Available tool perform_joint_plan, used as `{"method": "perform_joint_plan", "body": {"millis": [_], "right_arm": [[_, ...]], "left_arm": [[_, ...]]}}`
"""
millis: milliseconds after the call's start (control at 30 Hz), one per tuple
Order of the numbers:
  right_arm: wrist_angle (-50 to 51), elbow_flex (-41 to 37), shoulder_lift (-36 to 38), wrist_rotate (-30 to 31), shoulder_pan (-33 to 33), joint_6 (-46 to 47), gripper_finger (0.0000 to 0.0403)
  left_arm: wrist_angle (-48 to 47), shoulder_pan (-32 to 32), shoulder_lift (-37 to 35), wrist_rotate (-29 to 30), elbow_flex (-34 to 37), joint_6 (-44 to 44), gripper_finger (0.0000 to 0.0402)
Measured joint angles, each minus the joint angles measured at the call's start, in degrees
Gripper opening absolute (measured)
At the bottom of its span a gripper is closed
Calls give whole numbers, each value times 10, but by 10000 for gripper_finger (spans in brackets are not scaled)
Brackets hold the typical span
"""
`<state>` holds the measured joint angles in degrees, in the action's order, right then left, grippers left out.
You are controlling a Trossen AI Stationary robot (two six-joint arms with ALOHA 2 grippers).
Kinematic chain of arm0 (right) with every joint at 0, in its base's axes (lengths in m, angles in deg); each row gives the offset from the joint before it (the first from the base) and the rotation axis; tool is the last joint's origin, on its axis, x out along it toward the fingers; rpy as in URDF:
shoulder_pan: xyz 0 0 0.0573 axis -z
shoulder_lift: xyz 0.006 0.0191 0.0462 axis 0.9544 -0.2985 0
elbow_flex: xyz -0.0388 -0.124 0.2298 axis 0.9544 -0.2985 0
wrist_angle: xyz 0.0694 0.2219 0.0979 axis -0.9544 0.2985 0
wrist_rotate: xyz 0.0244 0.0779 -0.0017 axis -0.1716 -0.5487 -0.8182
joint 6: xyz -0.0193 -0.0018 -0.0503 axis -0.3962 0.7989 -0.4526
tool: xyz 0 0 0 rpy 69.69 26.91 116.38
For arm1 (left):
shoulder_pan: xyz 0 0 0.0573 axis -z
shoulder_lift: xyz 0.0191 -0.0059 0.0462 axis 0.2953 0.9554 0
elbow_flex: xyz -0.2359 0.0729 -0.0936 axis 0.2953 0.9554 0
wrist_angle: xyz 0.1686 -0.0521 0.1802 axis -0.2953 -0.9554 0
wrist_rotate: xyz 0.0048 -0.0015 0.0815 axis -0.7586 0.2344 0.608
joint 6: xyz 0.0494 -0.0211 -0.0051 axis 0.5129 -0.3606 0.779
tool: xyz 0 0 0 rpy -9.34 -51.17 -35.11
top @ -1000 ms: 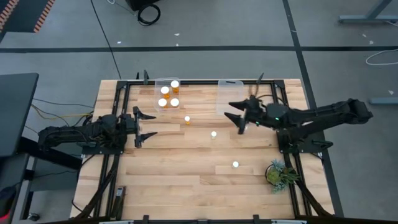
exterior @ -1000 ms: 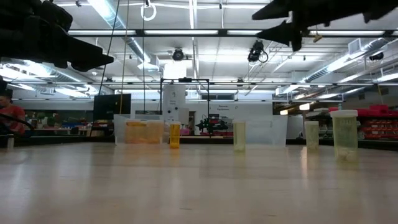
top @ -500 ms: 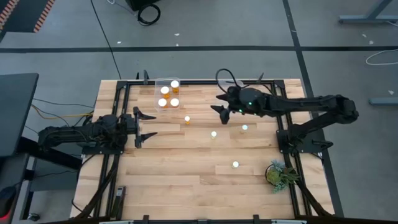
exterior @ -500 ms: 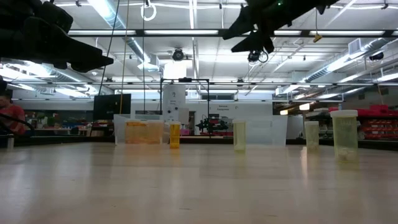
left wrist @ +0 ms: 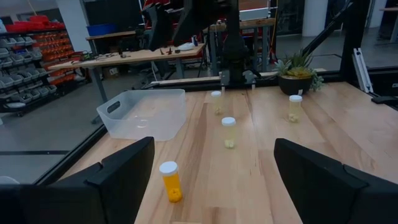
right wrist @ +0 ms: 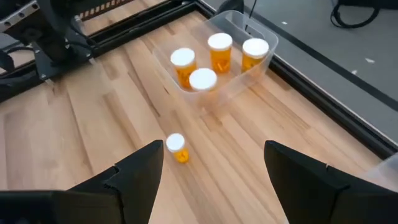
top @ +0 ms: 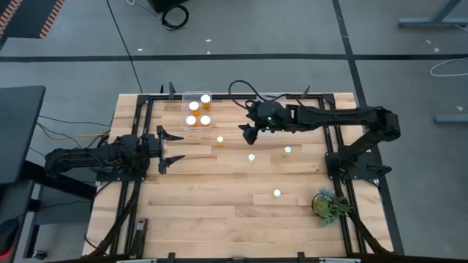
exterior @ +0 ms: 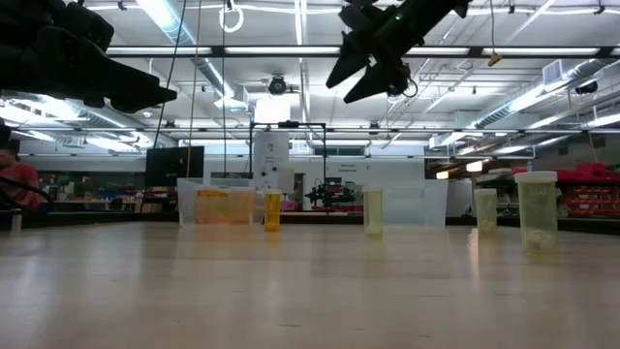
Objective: Pick and place medicine bottles into bin by pill shape (circle, oval)
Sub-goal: Put the small yellow pill bottle into the right transparent bin
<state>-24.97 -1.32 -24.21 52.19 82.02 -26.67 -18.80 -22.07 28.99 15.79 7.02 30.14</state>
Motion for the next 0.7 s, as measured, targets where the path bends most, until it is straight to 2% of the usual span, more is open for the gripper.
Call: {"method": "perform_joint_plan", "body": {"millis": [333, 700], "right_arm": [[10, 69, -73, -7, 13, -7, 284], [39, 80, -129, -27, 15, 13, 284]], "left_arm": [[0, 0, 0, 0, 0, 0, 341], [0, 0, 0, 0, 0, 0, 341]]}}
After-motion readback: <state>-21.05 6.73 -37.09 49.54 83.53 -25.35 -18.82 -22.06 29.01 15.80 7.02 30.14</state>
